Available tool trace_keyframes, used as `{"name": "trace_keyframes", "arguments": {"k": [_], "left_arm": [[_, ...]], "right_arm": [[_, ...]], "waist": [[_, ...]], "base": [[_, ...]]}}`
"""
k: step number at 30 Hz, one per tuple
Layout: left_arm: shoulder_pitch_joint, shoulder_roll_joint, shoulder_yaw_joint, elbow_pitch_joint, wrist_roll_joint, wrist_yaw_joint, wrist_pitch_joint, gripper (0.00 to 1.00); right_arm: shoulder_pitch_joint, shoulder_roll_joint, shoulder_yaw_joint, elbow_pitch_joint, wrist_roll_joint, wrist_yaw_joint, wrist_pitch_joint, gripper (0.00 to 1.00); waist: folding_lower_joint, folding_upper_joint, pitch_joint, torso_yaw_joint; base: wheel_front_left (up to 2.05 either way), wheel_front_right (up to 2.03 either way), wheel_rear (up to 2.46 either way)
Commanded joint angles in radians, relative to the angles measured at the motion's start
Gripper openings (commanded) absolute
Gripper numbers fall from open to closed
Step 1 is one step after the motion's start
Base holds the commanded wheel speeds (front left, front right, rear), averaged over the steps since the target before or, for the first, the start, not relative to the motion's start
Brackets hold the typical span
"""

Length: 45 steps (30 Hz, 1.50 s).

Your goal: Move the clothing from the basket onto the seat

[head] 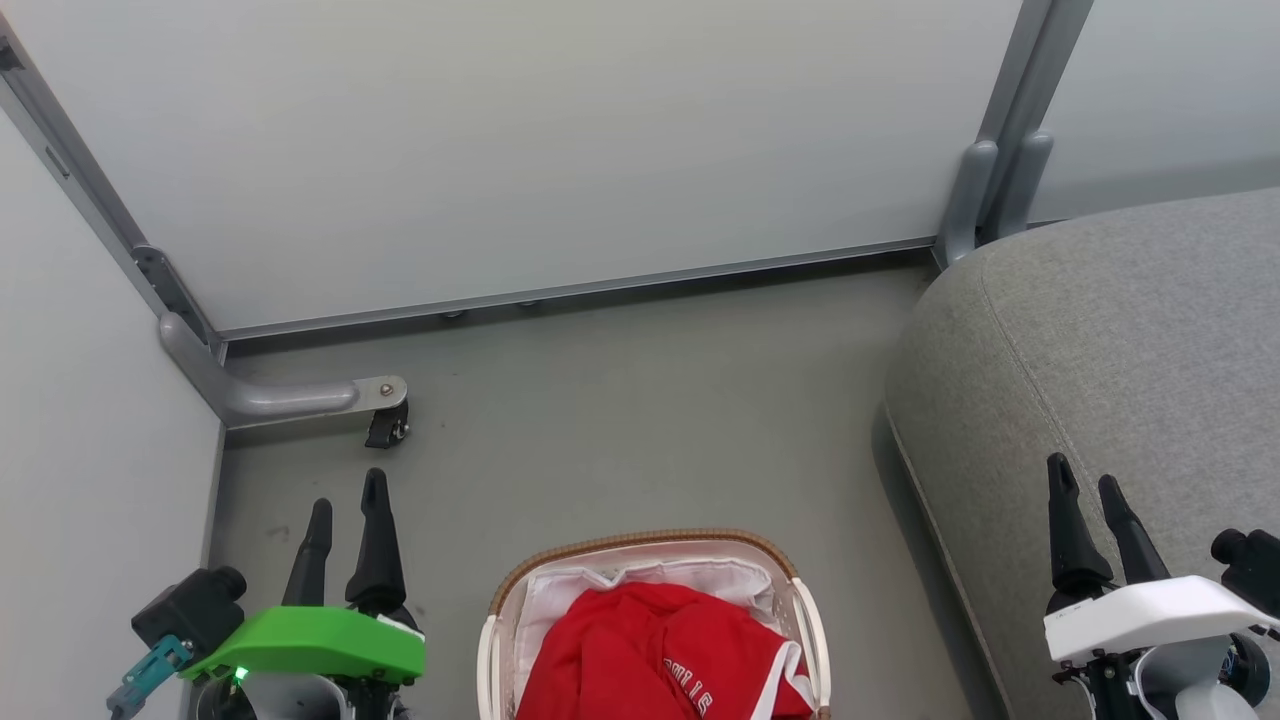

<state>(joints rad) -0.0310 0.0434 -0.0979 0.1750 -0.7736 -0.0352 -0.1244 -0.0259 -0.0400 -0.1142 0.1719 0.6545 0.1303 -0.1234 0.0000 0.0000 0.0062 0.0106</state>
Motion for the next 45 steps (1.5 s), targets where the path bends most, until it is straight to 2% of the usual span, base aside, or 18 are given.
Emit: {"name": "trace_keyframes", "arguments": {"k": [1, 22, 45], "left_arm": [[0.003, 0.007, -0.005, -0.004, 0.036, 0.002, -0.01, 1.0], [0.022, 0.008, -0.043, 0.059, 0.246, 0.025, -0.063, 1.0], [0.032, 0.009, -0.075, 0.115, 0.39, 0.042, -0.11, 1.0]], "right_arm": [[0.009, -0.008, 0.002, -0.004, -0.032, 0.0, -0.01, 1.0], [0.025, -0.01, 0.018, 0.011, -0.261, 0.0, -0.064, 1.0], [0.038, -0.012, 0.047, 0.026, -0.461, 0.001, -0.111, 1.0]], "waist": [[0.0, 0.0, 0.0, 0.001], [0.0, 0.0, 0.003, 0.006], [0.0, 0.0, 0.004, 0.013]], "base": [[0.0, 0.0, 0.0], [0.0, 0.0, 0.0], [0.0, 0.0, 0.0]]}}
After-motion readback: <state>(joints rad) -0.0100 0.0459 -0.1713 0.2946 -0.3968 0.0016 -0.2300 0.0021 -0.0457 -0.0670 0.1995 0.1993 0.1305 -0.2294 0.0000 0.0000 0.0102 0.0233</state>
